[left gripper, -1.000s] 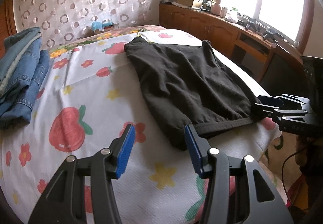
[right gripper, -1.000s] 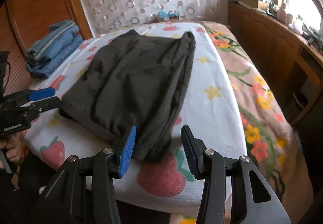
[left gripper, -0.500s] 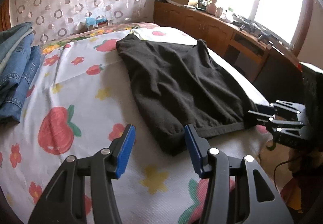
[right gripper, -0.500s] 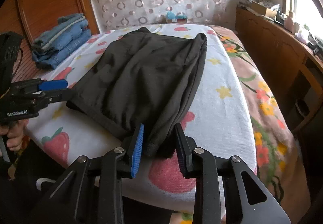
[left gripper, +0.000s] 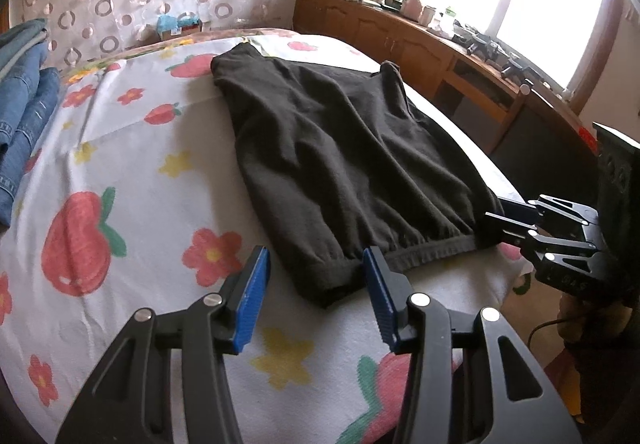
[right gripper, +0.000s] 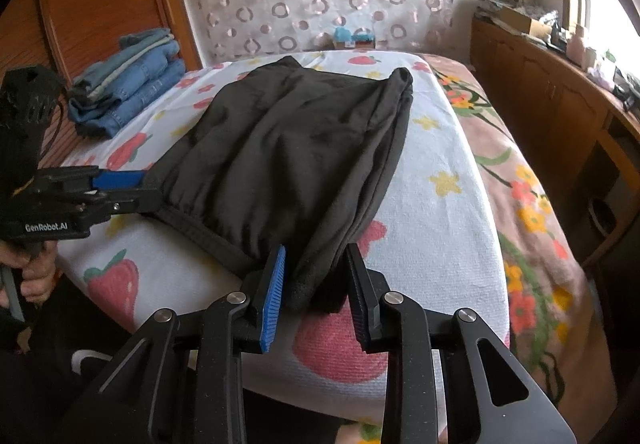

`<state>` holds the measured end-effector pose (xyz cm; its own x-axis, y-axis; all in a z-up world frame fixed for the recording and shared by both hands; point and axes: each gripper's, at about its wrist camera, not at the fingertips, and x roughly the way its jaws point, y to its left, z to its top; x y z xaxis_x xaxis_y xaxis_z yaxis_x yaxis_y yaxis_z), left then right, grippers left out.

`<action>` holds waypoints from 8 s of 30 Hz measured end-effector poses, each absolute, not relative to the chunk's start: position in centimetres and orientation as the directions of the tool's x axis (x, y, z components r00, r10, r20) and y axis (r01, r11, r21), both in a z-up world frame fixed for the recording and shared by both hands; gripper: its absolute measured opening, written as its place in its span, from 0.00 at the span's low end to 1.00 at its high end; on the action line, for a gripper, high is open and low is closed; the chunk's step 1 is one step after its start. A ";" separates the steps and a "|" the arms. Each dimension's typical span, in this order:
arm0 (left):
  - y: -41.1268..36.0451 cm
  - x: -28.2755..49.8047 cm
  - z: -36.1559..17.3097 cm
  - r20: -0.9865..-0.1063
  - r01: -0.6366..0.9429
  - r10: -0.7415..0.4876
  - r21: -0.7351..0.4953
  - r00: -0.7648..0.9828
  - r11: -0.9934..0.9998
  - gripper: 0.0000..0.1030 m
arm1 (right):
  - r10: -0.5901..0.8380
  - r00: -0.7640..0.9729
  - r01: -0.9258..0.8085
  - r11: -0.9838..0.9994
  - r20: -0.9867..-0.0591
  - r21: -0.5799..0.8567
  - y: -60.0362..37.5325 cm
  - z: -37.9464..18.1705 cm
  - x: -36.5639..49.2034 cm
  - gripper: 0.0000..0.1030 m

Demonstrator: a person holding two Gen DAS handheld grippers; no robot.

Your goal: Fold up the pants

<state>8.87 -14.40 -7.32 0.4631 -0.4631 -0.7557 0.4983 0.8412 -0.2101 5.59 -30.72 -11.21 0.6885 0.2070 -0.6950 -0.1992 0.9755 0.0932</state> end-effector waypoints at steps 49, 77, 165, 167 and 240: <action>-6.1 5.8 14.3 -0.371 0.543 -0.520 -0.050 0.769 0.838 0.03 | 0.397 0.850 -0.438 0.898 -0.345 -0.047 -23.0 11.7 6.0 0.07; -3.0 7.8 3.8 -0.561 0.454 -0.429 -0.104 0.708 0.885 0.03 | 0.358 0.751 -0.429 0.903 -0.554 0.001 -18.7 1.9 12.1 0.07; -3.3 5.2 1.1 -0.540 0.469 -0.470 -0.150 0.699 0.870 0.04 | 0.365 0.765 -0.406 0.913 -0.531 0.041 -19.6 -2.6 6.9 0.08; -3.2 6.5 1.2 -0.539 0.455 -0.455 -0.143 0.709 0.879 0.04 | 0.368 0.766 -0.406 0.913 -0.527 0.047 -19.3 -2.1 8.4 0.08; -0.6 6.7 -5.5 -0.672 0.413 -0.417 -0.179 0.612 0.893 0.04 | 0.392 0.620 -0.437 0.892 -0.679 0.115 -20.6 -8.4 10.0 0.06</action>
